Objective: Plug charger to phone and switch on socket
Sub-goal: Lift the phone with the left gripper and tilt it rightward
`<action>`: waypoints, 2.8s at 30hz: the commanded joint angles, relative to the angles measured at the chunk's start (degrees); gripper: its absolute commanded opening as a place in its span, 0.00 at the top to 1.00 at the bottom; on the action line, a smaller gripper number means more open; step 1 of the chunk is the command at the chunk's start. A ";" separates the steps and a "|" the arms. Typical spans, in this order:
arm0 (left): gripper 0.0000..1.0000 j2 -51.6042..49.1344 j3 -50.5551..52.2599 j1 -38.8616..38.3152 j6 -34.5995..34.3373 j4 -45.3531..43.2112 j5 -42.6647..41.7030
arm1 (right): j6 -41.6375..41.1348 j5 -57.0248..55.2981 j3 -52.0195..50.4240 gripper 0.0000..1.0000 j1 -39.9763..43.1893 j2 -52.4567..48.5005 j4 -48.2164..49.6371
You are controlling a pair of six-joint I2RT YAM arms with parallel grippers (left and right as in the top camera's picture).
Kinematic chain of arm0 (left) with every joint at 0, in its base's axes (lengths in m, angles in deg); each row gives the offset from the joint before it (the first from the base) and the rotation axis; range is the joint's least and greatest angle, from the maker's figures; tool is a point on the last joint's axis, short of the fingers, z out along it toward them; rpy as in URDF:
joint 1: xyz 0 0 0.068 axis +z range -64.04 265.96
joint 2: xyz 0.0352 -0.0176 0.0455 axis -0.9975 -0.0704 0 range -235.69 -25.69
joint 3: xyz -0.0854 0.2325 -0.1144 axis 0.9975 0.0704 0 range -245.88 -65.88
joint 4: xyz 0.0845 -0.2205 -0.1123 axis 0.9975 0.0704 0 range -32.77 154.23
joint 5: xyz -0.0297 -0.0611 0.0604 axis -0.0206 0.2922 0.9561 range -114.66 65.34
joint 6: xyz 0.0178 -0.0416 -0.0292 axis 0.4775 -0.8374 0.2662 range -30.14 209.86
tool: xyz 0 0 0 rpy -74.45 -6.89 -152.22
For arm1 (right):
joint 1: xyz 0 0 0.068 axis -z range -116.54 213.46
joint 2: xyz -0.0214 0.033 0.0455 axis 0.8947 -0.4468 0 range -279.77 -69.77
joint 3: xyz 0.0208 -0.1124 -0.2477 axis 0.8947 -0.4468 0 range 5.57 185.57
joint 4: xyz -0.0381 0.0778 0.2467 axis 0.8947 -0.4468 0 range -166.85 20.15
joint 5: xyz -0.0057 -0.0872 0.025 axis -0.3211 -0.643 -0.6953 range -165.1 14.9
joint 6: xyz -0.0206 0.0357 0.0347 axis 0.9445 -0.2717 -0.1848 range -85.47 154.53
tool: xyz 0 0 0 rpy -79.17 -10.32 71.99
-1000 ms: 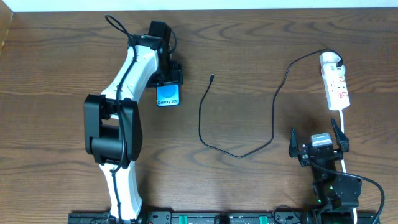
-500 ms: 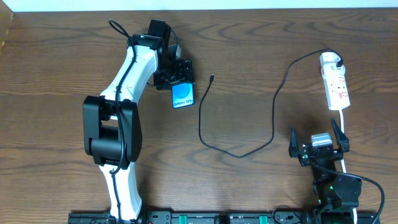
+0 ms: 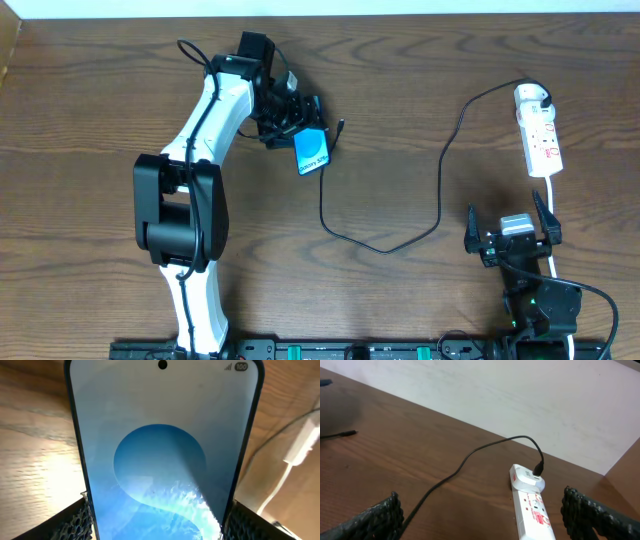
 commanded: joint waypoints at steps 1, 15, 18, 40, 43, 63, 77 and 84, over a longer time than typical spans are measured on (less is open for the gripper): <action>0.29 1.79 -0.28 -0.28 -2.05 0.26 -5.88 | -0.59 0.17 -0.22 0.01 -0.13 0.31 -0.07; 0.35 1.79 -0.28 -0.28 -17.46 0.26 -7.63 | -0.59 0.15 -0.22 0.01 -0.13 0.31 -0.07; 0.35 1.79 -0.28 -0.28 -18.43 0.26 -7.80 | -0.59 0.15 -0.22 0.01 -0.13 0.31 -0.07; 0.35 1.79 -0.28 -0.28 -21.00 0.26 -17.88 | -0.59 0.17 -0.22 0.01 -0.13 0.31 -0.07; 0.35 1.79 -0.28 -0.28 -22.43 0.24 -17.88 | -0.59 0.15 -0.22 0.01 -0.13 0.31 -0.07; 0.36 1.79 -0.28 -0.28 -31.15 0.24 -22.38 | -0.59 0.17 -0.22 0.01 -0.13 0.31 -0.07; 0.36 1.79 -0.28 -0.28 -34.88 0.24 -22.40 | -0.59 0.15 -0.22 0.01 -0.13 0.31 -0.07; 0.36 1.79 -0.28 -0.28 -36.76 0.02 -25.18 | -0.59 0.15 -0.22 0.01 -0.13 0.31 -0.07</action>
